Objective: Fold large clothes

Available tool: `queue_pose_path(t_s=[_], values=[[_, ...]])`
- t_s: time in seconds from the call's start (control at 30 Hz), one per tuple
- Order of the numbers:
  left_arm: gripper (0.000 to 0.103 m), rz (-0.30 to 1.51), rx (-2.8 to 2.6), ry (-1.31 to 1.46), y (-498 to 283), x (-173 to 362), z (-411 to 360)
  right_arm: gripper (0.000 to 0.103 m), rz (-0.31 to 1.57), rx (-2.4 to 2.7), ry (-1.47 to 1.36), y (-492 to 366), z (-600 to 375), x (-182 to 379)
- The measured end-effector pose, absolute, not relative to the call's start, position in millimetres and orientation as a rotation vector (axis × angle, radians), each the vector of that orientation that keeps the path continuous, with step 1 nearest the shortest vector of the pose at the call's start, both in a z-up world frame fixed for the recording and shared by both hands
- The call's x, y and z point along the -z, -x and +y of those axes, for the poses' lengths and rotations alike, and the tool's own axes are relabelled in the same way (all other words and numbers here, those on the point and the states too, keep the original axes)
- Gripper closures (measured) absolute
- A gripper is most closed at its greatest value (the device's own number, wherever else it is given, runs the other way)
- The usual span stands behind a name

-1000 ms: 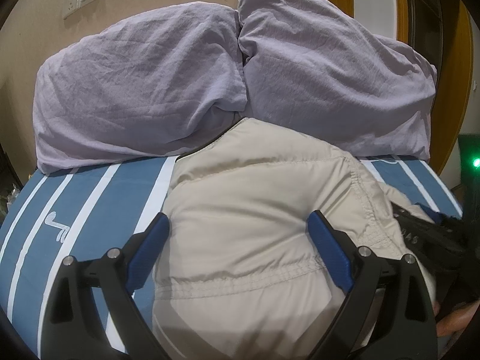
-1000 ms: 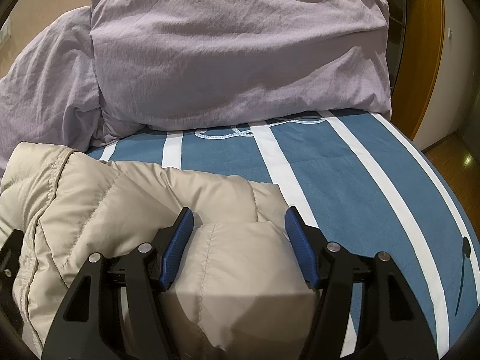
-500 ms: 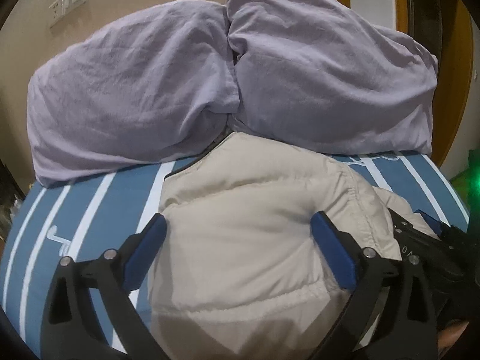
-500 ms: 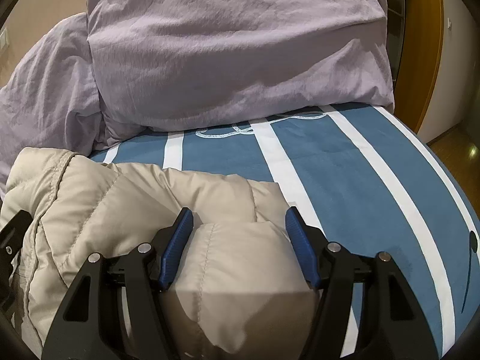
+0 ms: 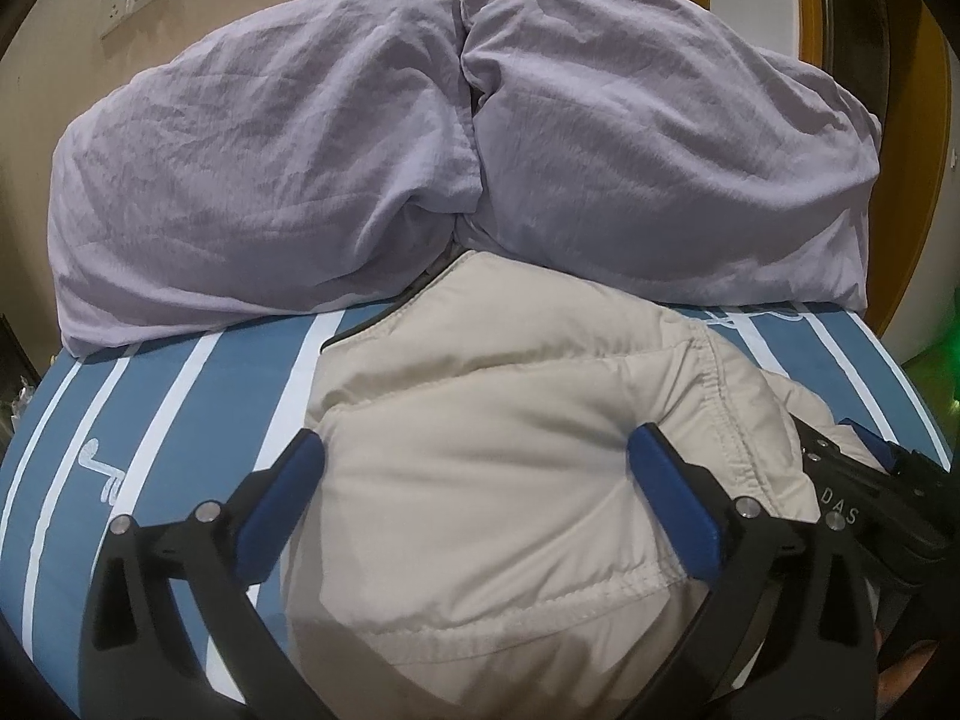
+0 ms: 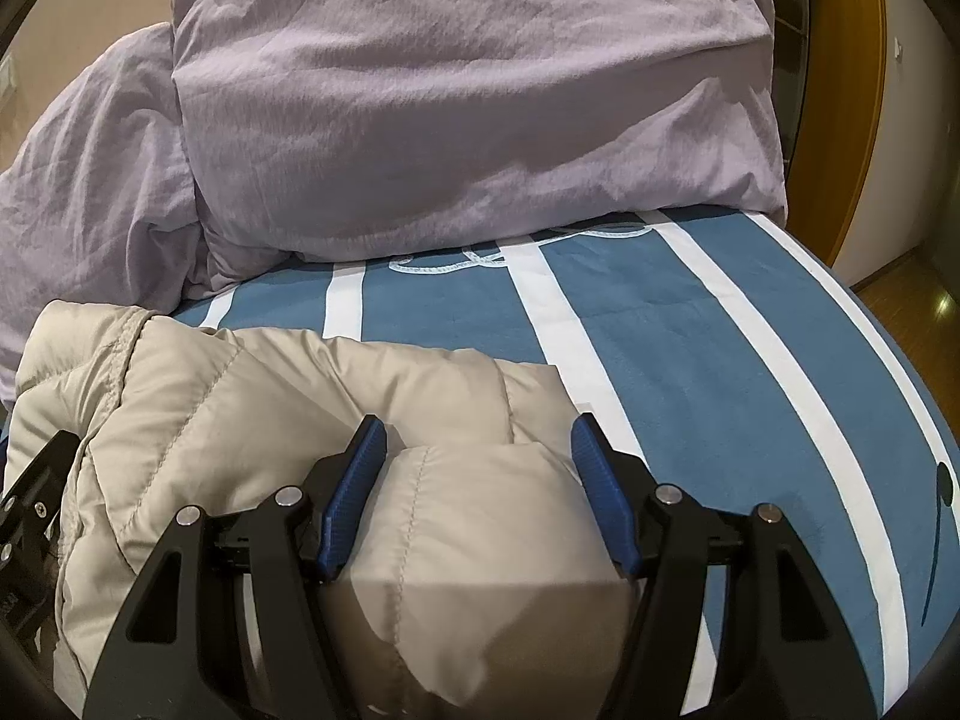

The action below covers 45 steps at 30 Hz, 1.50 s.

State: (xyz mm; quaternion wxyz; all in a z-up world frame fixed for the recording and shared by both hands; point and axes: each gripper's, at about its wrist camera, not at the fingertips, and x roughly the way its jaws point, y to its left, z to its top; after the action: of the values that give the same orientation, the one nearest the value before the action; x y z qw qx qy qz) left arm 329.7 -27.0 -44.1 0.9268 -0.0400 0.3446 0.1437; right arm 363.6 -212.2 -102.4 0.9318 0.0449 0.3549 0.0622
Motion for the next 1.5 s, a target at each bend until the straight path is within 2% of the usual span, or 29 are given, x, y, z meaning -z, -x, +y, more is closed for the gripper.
queue_pose_path(t_s=[0.23, 0.33, 0.57, 0.73, 1.13, 1.5], values=[[0.002, 0.722, -0.287, 0.108, -325, 37, -23, 0.036, 0.748, -0.153, -0.118, -366, -215, 102], [0.002, 0.735, -0.251, 0.209, -301, 26, -2, 0.022, 0.757, -0.174, -0.142, -358, -229, 93], [0.003, 0.762, -0.23, 0.339, -257, 15, 49, 0.012, 0.758, -0.262, -0.273, -326, -280, 75], [0.003, 0.796, -0.194, 0.354, -245, 18, 53, 0.007, 0.807, -0.303, -0.301, -318, -299, 77], [0.002, 0.853, -0.12, 0.422, -247, 42, 44, 0.001, 1.016, -0.557, -0.532, -321, -304, 118], [0.002, 0.86, -0.047, 0.562, -256, 60, 56, 0.001, 1.069, -0.678, -0.676, -329, -300, 147]])
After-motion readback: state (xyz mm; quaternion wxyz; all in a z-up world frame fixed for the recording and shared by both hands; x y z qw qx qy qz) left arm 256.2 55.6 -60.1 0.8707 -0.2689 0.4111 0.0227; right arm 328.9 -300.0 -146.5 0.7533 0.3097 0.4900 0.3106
